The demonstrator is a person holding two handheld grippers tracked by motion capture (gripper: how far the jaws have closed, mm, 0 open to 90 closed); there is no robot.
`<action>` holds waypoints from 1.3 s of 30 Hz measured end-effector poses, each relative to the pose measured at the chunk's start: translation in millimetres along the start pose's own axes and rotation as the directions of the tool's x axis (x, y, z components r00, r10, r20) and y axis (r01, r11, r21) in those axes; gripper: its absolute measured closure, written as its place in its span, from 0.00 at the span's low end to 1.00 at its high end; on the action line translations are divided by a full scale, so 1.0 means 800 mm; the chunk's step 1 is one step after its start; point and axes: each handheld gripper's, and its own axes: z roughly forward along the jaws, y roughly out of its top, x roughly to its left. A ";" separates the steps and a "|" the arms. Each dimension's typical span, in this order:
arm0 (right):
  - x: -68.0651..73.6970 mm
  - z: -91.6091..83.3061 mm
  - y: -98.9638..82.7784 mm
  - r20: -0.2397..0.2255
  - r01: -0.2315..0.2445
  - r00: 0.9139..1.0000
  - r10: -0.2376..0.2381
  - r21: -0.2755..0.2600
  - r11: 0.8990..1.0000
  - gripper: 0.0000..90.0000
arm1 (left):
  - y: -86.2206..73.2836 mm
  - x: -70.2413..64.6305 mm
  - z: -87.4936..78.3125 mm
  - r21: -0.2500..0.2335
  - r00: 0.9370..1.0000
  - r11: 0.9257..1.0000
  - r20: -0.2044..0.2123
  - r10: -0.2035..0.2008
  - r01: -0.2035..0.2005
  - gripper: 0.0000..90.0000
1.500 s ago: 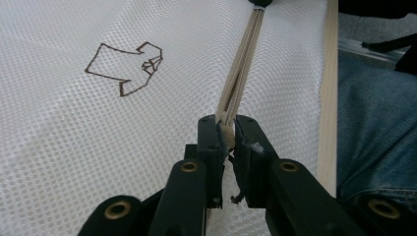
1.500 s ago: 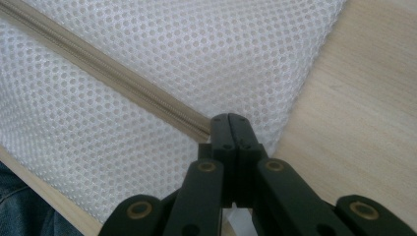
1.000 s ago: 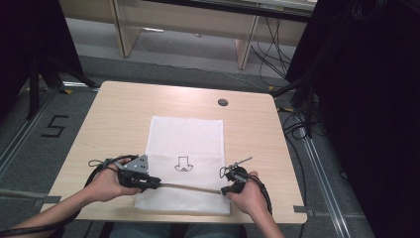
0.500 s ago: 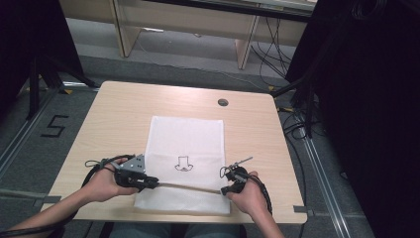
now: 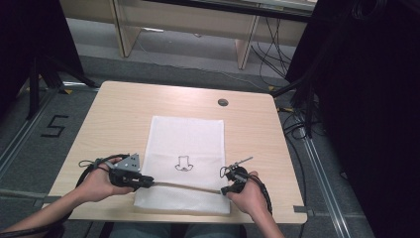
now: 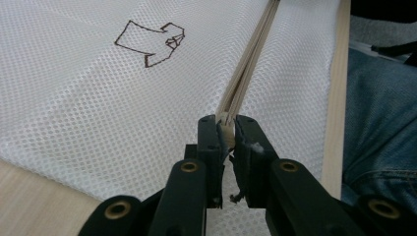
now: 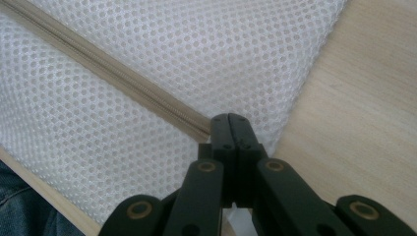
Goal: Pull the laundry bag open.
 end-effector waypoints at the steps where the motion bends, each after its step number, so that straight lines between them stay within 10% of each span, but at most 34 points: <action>1: 0.000 0.000 0.000 0.005 -0.004 1.000 0.004 0.000 1.000 1.00 | 0.000 -0.001 0.000 0.006 1.000 1.000 -0.006 -0.004 0.004 0.90; 39: -0.001 0.001 0.000 -0.004 0.014 1.000 -0.014 -0.010 1.000 1.00 | -0.018 0.006 -0.014 0.000 0.999 0.999 -0.007 -0.043 0.043 0.90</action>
